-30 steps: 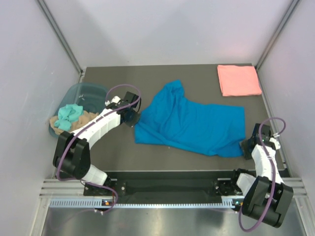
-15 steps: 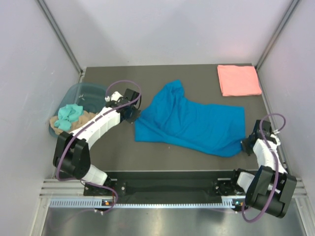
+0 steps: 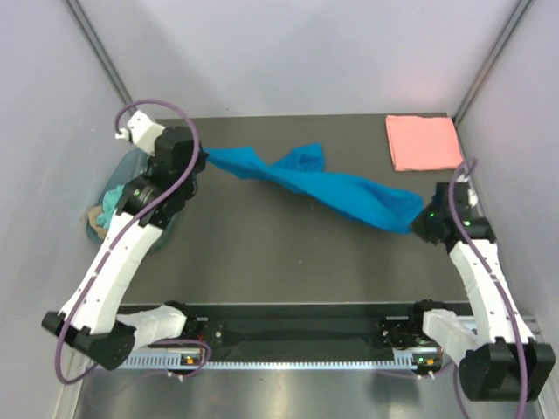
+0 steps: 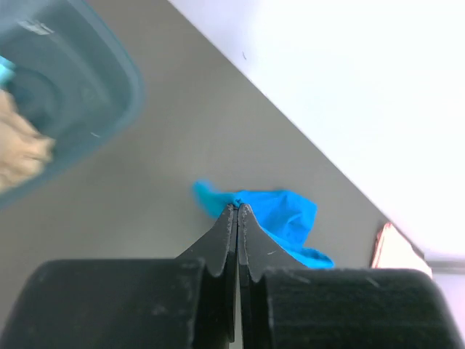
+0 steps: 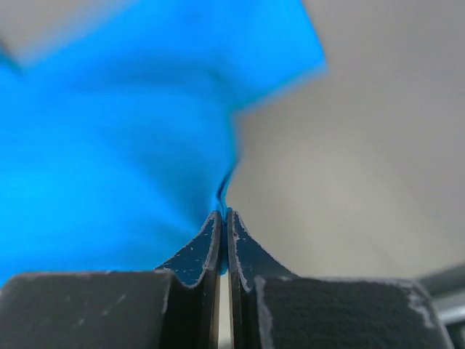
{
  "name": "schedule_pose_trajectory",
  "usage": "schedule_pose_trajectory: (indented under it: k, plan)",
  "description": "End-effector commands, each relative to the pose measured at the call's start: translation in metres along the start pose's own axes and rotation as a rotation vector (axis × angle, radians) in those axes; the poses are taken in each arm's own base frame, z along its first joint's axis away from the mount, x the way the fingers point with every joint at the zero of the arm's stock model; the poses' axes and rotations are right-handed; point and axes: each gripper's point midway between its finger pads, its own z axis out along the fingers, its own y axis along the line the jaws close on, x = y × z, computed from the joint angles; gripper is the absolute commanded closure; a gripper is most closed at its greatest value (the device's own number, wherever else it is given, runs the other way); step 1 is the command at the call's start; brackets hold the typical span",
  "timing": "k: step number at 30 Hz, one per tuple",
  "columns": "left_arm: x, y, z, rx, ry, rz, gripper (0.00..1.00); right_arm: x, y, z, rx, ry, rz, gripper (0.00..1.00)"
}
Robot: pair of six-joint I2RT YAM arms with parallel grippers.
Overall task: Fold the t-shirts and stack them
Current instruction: Flatten the tshirt out
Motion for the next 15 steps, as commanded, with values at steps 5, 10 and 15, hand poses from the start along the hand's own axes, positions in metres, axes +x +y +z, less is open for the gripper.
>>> schedule_pose_trajectory:
  k: [5,10,15]
  plan:
    - [0.04,0.076,-0.018,-0.105,0.095,0.162,1.0,0.081,-0.03,0.038,0.107,0.202,-0.06,1.0]
    - [0.125,0.106,-0.004,-0.092,0.312,0.152,1.0,0.083,-0.023,0.061,0.121,0.246,-0.113,1.0]
    - [0.159,0.139,0.015,-0.221,0.36,0.251,1.0,0.065,-0.01,0.078,0.146,0.231,-0.15,1.0]
